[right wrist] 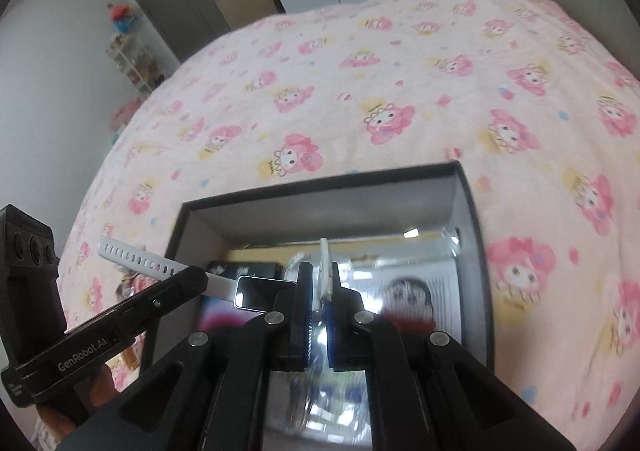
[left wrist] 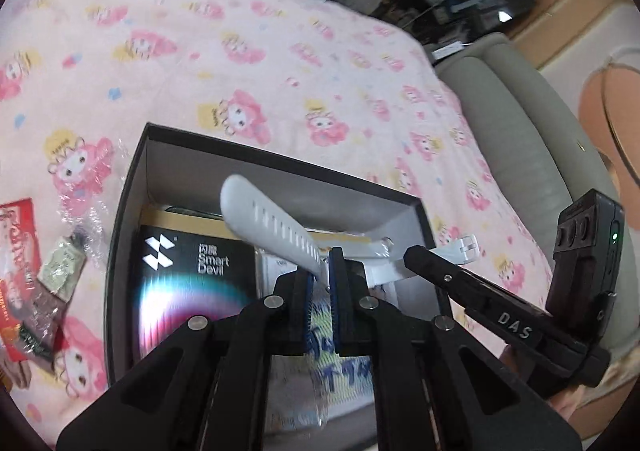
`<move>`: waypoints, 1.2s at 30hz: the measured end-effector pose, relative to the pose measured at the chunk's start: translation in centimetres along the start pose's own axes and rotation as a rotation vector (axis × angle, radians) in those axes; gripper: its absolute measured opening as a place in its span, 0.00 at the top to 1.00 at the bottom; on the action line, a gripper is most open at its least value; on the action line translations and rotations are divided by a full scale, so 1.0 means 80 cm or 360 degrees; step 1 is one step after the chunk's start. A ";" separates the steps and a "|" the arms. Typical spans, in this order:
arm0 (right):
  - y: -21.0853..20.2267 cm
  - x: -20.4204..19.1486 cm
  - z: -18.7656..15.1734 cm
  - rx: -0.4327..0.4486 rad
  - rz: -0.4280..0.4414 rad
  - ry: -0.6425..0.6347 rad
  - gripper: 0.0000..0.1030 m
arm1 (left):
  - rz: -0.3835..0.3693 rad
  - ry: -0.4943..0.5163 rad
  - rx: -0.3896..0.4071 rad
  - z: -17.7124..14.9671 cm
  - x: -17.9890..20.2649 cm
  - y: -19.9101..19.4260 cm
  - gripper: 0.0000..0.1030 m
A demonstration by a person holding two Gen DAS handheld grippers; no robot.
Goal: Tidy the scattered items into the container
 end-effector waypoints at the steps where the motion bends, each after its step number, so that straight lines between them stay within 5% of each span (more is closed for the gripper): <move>1: 0.011 0.003 0.004 -0.0021 -0.0004 -0.0003 0.96 | 0.0005 -0.0018 -0.0018 0.004 -0.004 0.008 0.94; 12: 0.095 0.038 0.012 -0.0232 0.0000 0.0052 0.96 | 0.0197 -0.0184 -0.0179 0.025 -0.036 0.083 0.93; 16: 0.110 0.049 -0.003 -0.0344 -0.0019 0.0093 0.91 | 0.0208 -0.0272 -0.0281 0.016 -0.057 0.090 0.72; 19: 0.104 0.053 -0.009 -0.0363 -0.0050 0.0117 0.74 | 0.0138 -0.0313 -0.0324 0.009 -0.060 0.085 0.66; 22: 0.089 0.047 -0.012 -0.0344 -0.0034 0.0103 0.66 | 0.0128 -0.0239 -0.0307 0.004 -0.056 0.075 0.66; 27: 0.078 0.033 -0.006 -0.0253 -0.0031 0.0006 0.66 | 0.0194 -0.0158 -0.0213 0.009 -0.057 0.063 0.66; 36: 0.117 0.025 -0.022 -0.0418 -0.0039 -0.0008 0.66 | 0.0287 -0.0142 -0.0331 0.011 -0.065 0.091 0.66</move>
Point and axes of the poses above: each gripper's, at about its wrist camera, not at the fingertips, and y roughly the way its jaws point, x to its right, z to its top, the point moved 7 cm from there along y, roughly the way its jaws point, and after that the axes turned 11 degrees about -y, right-handed, at the moved point
